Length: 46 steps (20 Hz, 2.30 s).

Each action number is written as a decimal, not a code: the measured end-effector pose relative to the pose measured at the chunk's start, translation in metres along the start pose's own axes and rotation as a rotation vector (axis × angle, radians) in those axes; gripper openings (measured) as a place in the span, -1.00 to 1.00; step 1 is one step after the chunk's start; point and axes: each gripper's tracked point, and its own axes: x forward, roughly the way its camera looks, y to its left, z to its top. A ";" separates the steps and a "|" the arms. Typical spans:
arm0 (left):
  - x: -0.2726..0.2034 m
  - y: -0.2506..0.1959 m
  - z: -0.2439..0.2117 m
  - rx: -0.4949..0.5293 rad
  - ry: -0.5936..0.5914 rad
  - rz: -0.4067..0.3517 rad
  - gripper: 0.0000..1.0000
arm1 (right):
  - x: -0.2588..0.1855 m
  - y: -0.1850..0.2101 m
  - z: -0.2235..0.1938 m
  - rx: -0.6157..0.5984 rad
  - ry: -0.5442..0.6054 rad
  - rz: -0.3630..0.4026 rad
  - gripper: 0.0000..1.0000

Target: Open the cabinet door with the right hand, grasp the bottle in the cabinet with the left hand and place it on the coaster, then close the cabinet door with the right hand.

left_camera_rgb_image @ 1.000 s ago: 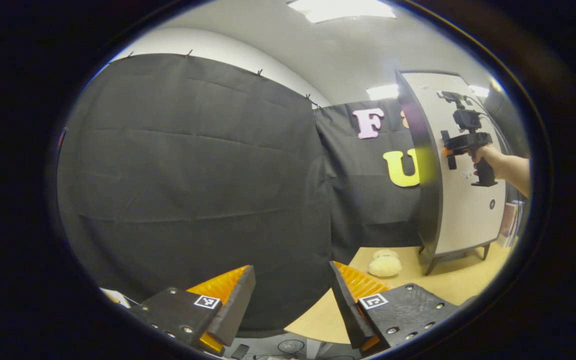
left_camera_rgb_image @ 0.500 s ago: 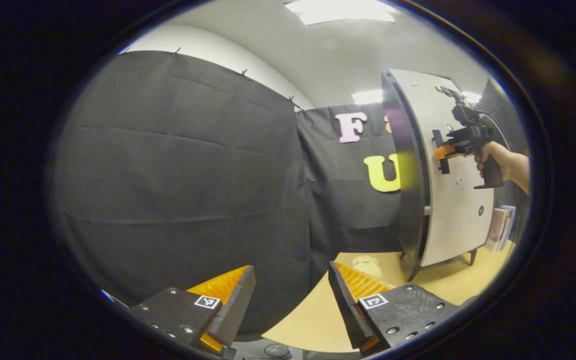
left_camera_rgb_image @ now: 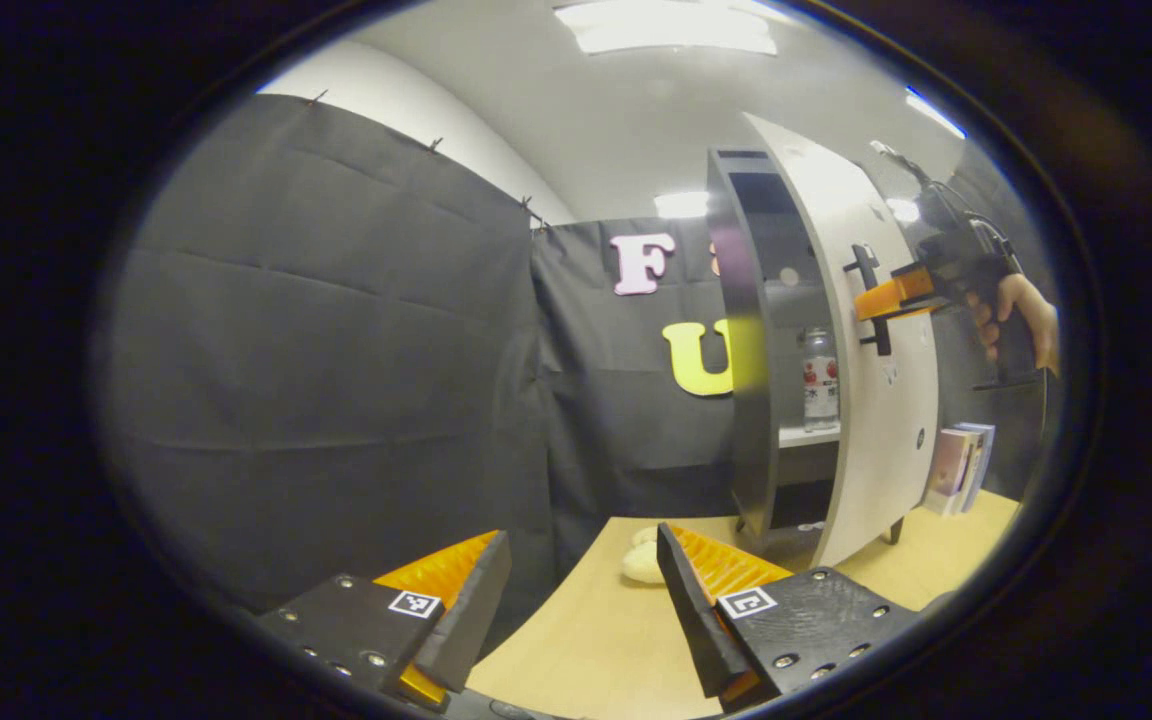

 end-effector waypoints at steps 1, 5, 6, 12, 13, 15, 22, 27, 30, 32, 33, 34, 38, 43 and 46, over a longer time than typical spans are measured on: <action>0.000 -0.007 0.003 -0.002 -0.003 -0.008 0.72 | -0.001 0.000 0.000 -0.002 0.003 0.005 -0.60; 0.008 -0.045 0.015 -0.017 -0.019 -0.059 0.69 | 0.002 0.000 0.001 0.002 0.006 0.024 -0.60; 0.011 -0.056 0.016 -0.018 -0.021 -0.074 0.69 | 0.002 0.000 0.002 0.003 0.006 0.024 -0.60; 0.020 -0.126 0.029 -0.017 -0.042 -0.176 0.69 | 0.000 -0.005 0.003 0.038 0.009 0.011 -0.62; 0.021 -0.137 0.032 -0.020 -0.045 -0.193 0.69 | -0.004 -0.009 0.003 0.037 0.009 0.005 -0.61; 0.020 -0.162 0.037 -0.031 -0.054 -0.227 0.75 | -0.011 -0.015 0.004 0.030 0.007 -0.017 -0.61; 0.015 -0.224 0.043 -0.048 -0.061 -0.307 0.69 | -0.031 -0.033 0.008 0.033 0.016 -0.102 -0.63; 0.008 -0.250 0.043 -0.058 -0.049 -0.326 0.75 | -0.033 -0.049 0.008 0.032 0.008 -0.159 -0.72; 0.005 -0.263 0.043 -0.068 -0.033 -0.328 0.75 | -0.034 -0.057 0.007 0.031 0.010 -0.177 -0.76; 0.002 -0.271 0.045 -0.077 -0.024 -0.325 0.73 | -0.036 -0.060 0.005 0.036 0.013 -0.178 -0.77; 0.000 -0.274 0.045 -0.075 -0.021 -0.322 0.70 | -0.037 -0.062 0.003 0.040 0.019 -0.179 -0.77; -0.001 -0.277 0.046 -0.070 -0.019 -0.319 0.75 | -0.038 -0.064 0.002 0.044 0.023 -0.182 -0.77; -0.003 -0.292 0.051 -0.048 -0.018 -0.300 0.70 | -0.040 -0.075 0.003 0.046 0.008 -0.204 -0.77; 0.012 -0.315 0.072 -0.044 -0.021 -0.287 0.73 | -0.040 -0.067 0.004 0.082 -0.020 -0.129 -0.80; 0.038 -0.332 0.095 -0.062 -0.025 -0.313 0.69 | -0.044 -0.074 0.006 0.057 -0.041 -0.124 -0.79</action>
